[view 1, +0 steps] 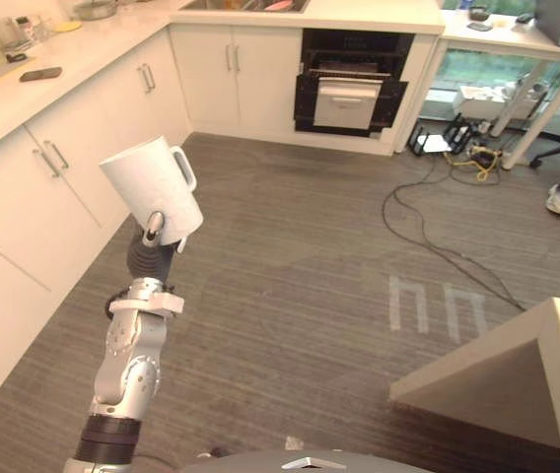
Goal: Walk over to the sink, pick up the cup, carry it to the dishwasher, place the cup inside the dishwasher, then close the dishwasher door
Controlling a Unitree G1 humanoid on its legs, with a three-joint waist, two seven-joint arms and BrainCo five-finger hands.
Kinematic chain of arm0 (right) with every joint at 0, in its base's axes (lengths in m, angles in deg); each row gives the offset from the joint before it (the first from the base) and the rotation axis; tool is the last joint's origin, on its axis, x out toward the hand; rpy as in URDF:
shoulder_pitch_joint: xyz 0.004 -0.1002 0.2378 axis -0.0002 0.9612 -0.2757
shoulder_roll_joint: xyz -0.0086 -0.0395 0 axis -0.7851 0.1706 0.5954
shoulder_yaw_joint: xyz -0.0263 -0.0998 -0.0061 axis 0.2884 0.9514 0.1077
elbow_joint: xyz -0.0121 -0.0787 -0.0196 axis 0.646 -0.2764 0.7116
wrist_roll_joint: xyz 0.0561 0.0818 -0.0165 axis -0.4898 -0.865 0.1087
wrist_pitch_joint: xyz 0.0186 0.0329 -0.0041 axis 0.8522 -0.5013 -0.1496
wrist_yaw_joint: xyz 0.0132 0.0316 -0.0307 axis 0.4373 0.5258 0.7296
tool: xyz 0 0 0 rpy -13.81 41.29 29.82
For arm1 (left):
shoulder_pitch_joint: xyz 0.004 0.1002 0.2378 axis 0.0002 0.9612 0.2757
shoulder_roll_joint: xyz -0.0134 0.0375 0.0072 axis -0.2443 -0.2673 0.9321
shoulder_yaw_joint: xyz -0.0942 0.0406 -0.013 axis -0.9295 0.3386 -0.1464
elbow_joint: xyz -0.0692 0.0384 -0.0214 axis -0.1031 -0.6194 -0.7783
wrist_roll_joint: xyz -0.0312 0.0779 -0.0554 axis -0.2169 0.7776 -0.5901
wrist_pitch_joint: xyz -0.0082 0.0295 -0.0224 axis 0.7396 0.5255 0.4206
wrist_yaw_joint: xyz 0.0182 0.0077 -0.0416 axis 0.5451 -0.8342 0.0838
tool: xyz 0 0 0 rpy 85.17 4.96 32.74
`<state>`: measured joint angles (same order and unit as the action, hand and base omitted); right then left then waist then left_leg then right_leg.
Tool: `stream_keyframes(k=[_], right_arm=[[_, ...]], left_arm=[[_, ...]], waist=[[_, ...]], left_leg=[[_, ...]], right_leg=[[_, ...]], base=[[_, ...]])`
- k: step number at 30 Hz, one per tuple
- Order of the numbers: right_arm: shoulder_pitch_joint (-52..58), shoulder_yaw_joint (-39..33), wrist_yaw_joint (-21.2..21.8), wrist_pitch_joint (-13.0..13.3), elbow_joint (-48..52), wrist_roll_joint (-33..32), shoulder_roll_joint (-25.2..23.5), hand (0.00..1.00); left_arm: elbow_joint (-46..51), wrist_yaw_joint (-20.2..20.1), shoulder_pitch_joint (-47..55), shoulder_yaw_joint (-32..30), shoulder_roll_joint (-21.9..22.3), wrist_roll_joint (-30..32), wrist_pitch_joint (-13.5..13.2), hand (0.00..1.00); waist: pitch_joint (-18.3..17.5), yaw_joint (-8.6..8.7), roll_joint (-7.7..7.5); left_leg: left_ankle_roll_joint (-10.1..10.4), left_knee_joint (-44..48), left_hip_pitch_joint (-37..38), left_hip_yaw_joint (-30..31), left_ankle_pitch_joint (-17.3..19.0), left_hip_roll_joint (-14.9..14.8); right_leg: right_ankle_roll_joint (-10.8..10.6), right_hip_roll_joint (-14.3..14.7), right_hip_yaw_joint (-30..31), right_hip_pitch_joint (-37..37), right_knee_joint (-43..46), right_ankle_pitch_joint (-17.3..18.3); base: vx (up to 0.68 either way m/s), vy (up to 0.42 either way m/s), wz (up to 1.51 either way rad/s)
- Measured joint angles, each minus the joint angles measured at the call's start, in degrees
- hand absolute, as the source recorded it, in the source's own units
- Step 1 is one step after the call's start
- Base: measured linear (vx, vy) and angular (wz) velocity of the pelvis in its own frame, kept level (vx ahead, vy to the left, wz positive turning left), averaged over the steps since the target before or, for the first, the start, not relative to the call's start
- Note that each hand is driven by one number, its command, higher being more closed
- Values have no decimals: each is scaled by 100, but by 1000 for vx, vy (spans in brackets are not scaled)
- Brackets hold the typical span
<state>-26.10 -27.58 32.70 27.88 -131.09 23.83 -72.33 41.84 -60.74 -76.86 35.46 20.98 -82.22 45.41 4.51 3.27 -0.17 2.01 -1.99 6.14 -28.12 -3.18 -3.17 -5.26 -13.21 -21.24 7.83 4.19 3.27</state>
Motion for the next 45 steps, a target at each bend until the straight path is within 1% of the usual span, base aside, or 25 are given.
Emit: stream_keyframes(k=[5,6,14,20,22,25,26,27,28,29,30,32,33,34,35,36,37,38,39,40,41,42,43,44,45], right_arm=[[-148,344,11,-294,173,-110,203,0],[-298,1050,58,-442,84,-291,221,0],[-247,950,138,-410,-81,-286,197,0],[82,5,407,-369,-338,-182,20,0],[138,-448,608,-437,-549,-62,5,0],[285,-780,736,-346,-619,-72,-66,0],[300,-789,728,-223,-617,-97,-102,0],[323,-824,701,-76,-618,-209,-28,0],[279,-816,692,-16,-566,-300,19,0],[262,-718,706,80,-451,-505,42,0],[171,-625,722,79,-458,-691,34,0],[14,-459,781,79,-491,-758,-8,0],[-4,-447,836,103,-484,-751,-38,0],[2,-385,896,180,-447,-740,-95,0],[22,-236,888,177,-415,-739,-122,0],[83,-227,886,181,-370,-742,-152,0],[260,-241,868,192,-294,-752,-219,0],[430,-251,828,227,-288,-758,-262,0],[520,-249,816,243,-282,-759,-281,0],[716,-234,753,280,-268,-775,-354,0],[848,-239,705,345,-231,-805,-407,0],[955,-260,690,442,-64,-824,-372,0],[1022,-255,687,525,83,-857,-355,0],[1058,-242,652,717,287,-892,-339,0],[927,-214,631,863,435,-973,-361,0]], left_arm=[[-23,-159,52,-5,26,109,22,100],[-479,23,87,-72,-74,894,-198,100],[-535,156,89,-74,-63,944,-190,100],[-702,433,462,-96,250,957,112,100],[-702,445,603,-93,427,950,246,100],[-694,413,619,-5,604,948,407,100],[-680,411,543,116,590,977,409,100],[-677,408,394,300,655,1088,413,100],[-703,416,345,346,693,1136,423,100],[-737,451,317,451,735,1224,443,100],[-732,536,307,480,742,1233,430,100],[-765,595,300,353,738,1232,363,100],[-776,595,285,333,719,1237,343,100],[-778,557,223,362,668,1271,339,100],[-776,528,115,492,577,1374,349,100],[-776,526,46,590,549,1422,356,100],[-734,516,-81,779,463,1454,391,100],[-699,516,-150,932,456,1451,443,100],[-679,512,-162,990,472,1449,453,100],[-613,461,-165,1075,508,1446,454,100],[-513,379,-155,1101,544,1443,448,100],[-441,332,-131,1140,665,1438,449,100],[-424,270,-126,1181,756,1439,446,100],[-387,129,-125,1238,823,1446,435,100],[-327,66,-115,1293,867,1449,429,100]], waist=[[-28,16,-14],[-449,150,-233],[-441,186,-238],[-296,244,-149],[-200,243,-108],[-134,234,-185],[-175,250,-275],[-106,256,-150],[-55,236,-99],[-53,252,8],[0,279,98],[13,275,29],[18,276,31],[72,278,1],[164,290,-25],[180,301,-40],[226,325,-90],[259,332,-91],[271,348,-82],[254,359,-121],[233,335,-162],[185,327,35],[152,337,239],[102,376,549],[145,429,495]], left_leg=[[54,-275,72,-50,-190,-15],[97,-296,100,-163,-261,-31],[96,-289,101,-179,-260,-37],[69,-257,199,-159,-223,-13],[91,-259,254,-147,-141,51],[-83,-220,261,-112,-13,354],[-273,505,-14,-42,382,453],[-366,1166,-263,105,944,393],[-382,1349,-267,169,1087,372],[-461,1387,-139,320,1232,332],[-484,1355,20,440,1379,226],[-455,1195,231,480,1445,155],[-444,1106,342,494,1439,157],[-404,951,509,512,1414,169],[-371,889,618,530,1393,172],[-338,893,632,557,1407,185],[-263,887,706,638,1488,266],[-231,934,893,699,1618,303],[-200,993,1000,763,1735,303],[-126,1103,1229,887,2017,341],[-96,1168,1401,945,2263,374],[-70,1219,1570,978,2554,198],[-11,1193,1647,985,2611,75],[106,1428,1644,962,2561,-100],[121,2328,1359,897,2294,-232]], right_leg=[[36,101,23,15,-179,-24],[-14,172,146,96,-488,-202],[-14,179,144,112,-526,-238],[32,138,103,172,-416,-163],[-119,0,134,109,-72,57],[-280,-533,8,-158,867,685],[-415,-853,-172,-153,1104,784],[-305,-1006,-262,-211,1863,740],[-22,-1150,-110,-501,2597,633],[779,-1251,260,-1053,3751,28],[718,-1162,633,-1472,4513,-223],[440,-760,701,-2001,4705,445],[409,-613,642,-2090,4443,544],[308,-274,504,-2220,3608,585],[172,63,452,-2319,2547,380],[110,192,484,-2376,1958,179],[-79,346,506,-2379,871,-327],[-70,433,510,-2373,313,-564],[-34,473,510,-2345,246,-581],[104,478,526,-2269,354,-487],[424,499,660,-2245,526,-649],[564,609,727,-2371,1067,-920],[541,692,692,-2422,1291,-899],[532,762,571,-2516,1732,-529],[601,696,576,-2479,2030,-212]], base=[[-70,-47,-6],[0,0,0],[0,0,0],[0,0,1],[-5,45,8],[25,108,45],[168,124,91],[148,135,90],[89,169,79],[55,211,60],[85,207,50],[141,135,7],[218,92,-7],[264,46,2],[345,20,11],[306,-4,34],[435,-31,45],[410,-39,48],[542,-71,46],[412,-75,38],[557,-105,33],[476,-91,18],[758,-132,22],[751,-214,17],[626,-192,17]])
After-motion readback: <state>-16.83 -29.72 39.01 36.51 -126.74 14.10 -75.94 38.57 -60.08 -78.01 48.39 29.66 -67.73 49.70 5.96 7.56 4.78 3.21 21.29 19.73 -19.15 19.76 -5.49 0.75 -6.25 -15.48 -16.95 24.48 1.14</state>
